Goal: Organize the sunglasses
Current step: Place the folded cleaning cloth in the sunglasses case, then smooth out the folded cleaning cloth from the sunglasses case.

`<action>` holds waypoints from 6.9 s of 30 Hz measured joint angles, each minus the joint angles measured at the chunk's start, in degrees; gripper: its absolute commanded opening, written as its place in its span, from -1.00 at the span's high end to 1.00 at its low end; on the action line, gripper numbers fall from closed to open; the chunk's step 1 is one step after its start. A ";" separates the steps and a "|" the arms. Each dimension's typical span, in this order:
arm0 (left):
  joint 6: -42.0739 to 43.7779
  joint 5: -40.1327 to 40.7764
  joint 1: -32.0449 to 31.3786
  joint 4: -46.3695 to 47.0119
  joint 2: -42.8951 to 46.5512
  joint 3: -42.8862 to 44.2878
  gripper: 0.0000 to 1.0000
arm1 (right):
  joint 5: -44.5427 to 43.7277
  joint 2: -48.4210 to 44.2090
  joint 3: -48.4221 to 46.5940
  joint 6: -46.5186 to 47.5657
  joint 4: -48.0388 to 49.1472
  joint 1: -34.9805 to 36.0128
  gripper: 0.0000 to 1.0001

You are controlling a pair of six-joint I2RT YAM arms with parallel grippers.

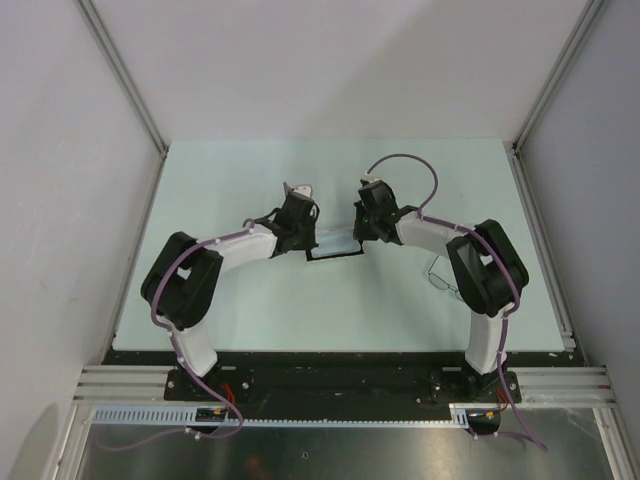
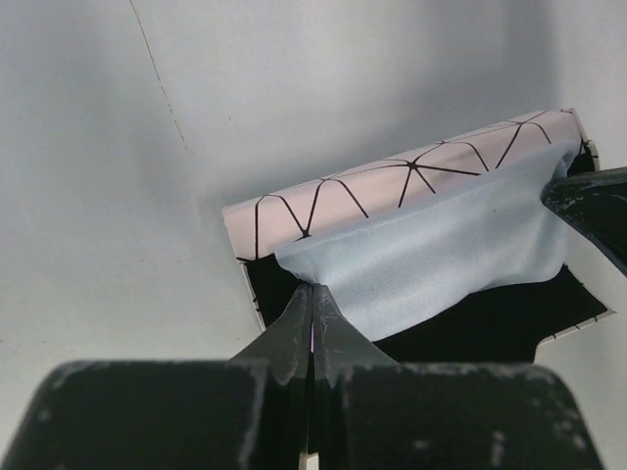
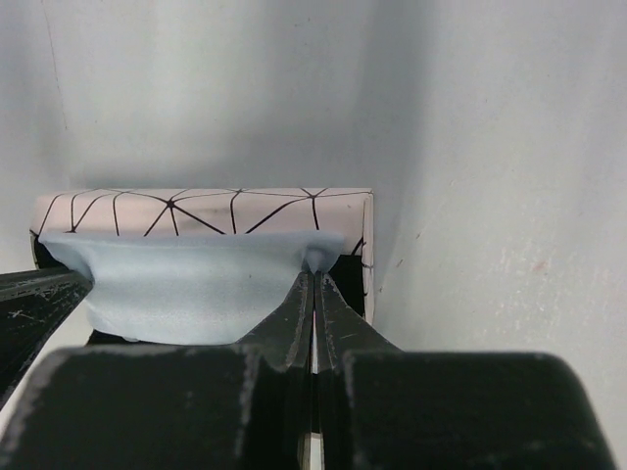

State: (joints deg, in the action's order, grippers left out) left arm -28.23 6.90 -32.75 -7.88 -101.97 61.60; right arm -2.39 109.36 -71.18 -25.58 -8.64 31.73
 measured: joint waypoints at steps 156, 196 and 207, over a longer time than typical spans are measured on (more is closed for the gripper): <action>-1.75 1.99 -0.68 0.48 -6.03 2.64 0.92 | -16.20 2.51 1.11 2.10 7.52 6.23 1.00; -1.73 1.99 -0.66 0.48 -6.03 2.64 0.91 | -16.11 1.81 2.34 3.04 9.73 6.54 0.63; -1.70 1.99 -0.68 0.48 -6.03 2.64 0.92 | -14.12 0.90 2.71 3.67 8.94 6.21 0.49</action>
State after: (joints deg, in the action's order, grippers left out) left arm -29.93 8.88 -33.43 -7.40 -108.01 64.25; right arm -16.51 110.26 -68.47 -21.91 0.30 37.93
